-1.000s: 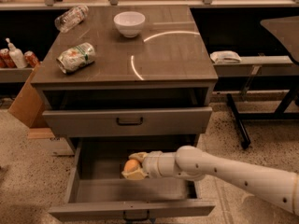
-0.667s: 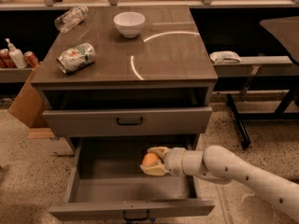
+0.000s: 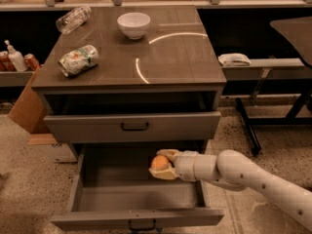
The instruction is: Pick orange from middle drawer and place on counter
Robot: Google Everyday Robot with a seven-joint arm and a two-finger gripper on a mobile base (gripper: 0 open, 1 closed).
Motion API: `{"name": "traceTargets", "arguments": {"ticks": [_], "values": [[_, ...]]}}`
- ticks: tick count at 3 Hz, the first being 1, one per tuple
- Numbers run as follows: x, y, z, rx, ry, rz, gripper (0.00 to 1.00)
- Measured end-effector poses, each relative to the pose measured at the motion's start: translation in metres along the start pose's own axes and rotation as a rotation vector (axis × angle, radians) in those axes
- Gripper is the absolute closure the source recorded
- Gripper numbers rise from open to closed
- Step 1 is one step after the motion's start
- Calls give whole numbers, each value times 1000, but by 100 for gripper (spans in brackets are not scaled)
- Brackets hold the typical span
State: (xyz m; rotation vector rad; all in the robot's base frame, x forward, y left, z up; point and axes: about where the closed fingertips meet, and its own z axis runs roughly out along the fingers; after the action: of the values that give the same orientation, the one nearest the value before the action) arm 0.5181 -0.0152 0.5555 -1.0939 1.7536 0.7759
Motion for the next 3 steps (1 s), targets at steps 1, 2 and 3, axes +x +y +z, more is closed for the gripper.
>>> {"name": "traceTargets", "arguments": {"ticks": [1,2,3], "values": [[-56,-26,-71,94,-91,-108,100],[-97,-43,-126,165,-143,-186,100],[-140,-68,-169,214,-205,-240,100]]}}
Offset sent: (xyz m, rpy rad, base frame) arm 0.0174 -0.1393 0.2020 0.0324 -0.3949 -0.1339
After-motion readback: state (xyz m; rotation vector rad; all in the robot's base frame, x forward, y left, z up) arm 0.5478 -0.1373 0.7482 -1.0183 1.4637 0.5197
